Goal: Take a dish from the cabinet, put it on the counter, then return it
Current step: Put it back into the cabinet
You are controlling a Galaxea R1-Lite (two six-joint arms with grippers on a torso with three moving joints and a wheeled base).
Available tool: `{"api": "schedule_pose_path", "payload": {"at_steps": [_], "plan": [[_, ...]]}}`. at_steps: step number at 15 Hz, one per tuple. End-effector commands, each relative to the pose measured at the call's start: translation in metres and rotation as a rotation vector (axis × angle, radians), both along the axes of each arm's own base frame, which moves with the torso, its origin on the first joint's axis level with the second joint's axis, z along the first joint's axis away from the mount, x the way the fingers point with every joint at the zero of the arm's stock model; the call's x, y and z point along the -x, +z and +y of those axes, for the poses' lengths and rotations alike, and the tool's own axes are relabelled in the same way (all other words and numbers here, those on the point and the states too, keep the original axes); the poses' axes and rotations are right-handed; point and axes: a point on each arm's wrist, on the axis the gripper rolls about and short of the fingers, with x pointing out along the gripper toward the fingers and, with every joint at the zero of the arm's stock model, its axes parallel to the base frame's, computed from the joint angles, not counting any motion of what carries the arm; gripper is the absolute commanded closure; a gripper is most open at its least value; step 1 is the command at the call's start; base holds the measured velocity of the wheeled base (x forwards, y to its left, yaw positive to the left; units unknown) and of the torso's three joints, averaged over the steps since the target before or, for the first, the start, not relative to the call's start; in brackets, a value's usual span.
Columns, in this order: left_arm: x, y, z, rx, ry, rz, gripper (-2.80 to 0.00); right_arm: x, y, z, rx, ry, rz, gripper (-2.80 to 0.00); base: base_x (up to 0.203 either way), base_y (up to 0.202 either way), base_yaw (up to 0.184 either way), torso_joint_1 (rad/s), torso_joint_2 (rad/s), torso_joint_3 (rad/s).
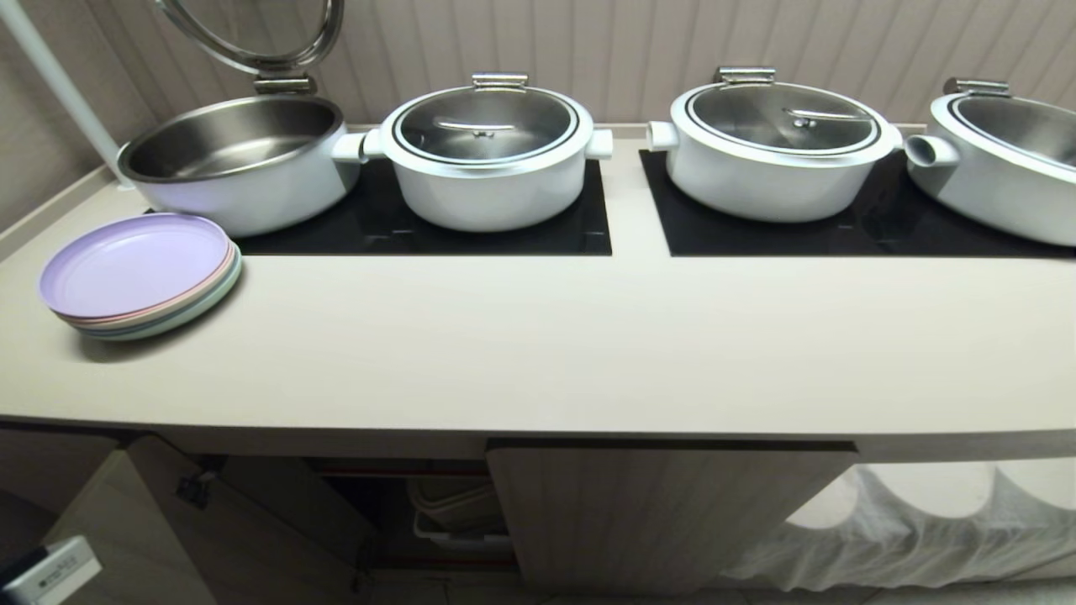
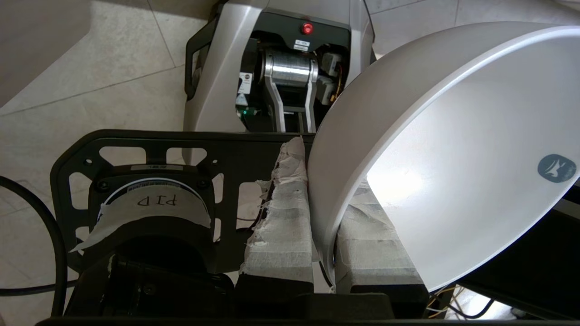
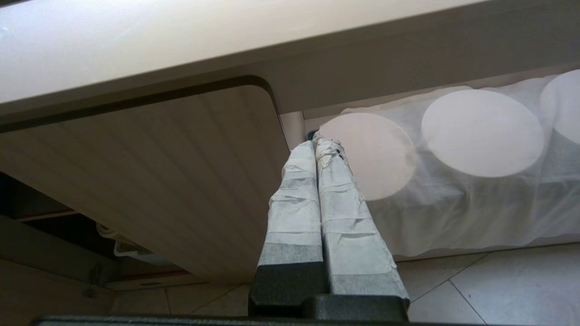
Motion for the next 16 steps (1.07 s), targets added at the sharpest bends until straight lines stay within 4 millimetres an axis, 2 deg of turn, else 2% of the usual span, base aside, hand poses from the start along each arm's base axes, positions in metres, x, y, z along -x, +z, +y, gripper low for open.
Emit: {"api": "schedule_pose_path", "payload": {"at_steps": [1,9,16], "plan": [[0.0000,-0.0003,0.0000,-0.001,0.003,0.007,0.00,-0.0001,0.0000,0.0000,-0.002,0.000,0.001,0.00,0.000,0.000,0.000,-0.160,0.31,0.159],[0.0003,-0.0009,-0.0003,-0.003,-0.005,0.009,0.00,-0.0001,0.0000,0.0000,-0.002,0.001,0.001,0.00,0.000,0.000,0.000,-0.176,0.35,0.176],[0.0002,-0.0022,-0.0005,-0.004,-0.007,0.016,0.00,-0.0001,0.0000,0.0000,-0.002,0.000,0.001,0.00,0.000,0.000,0.000,-0.267,0.53,0.258]]}}
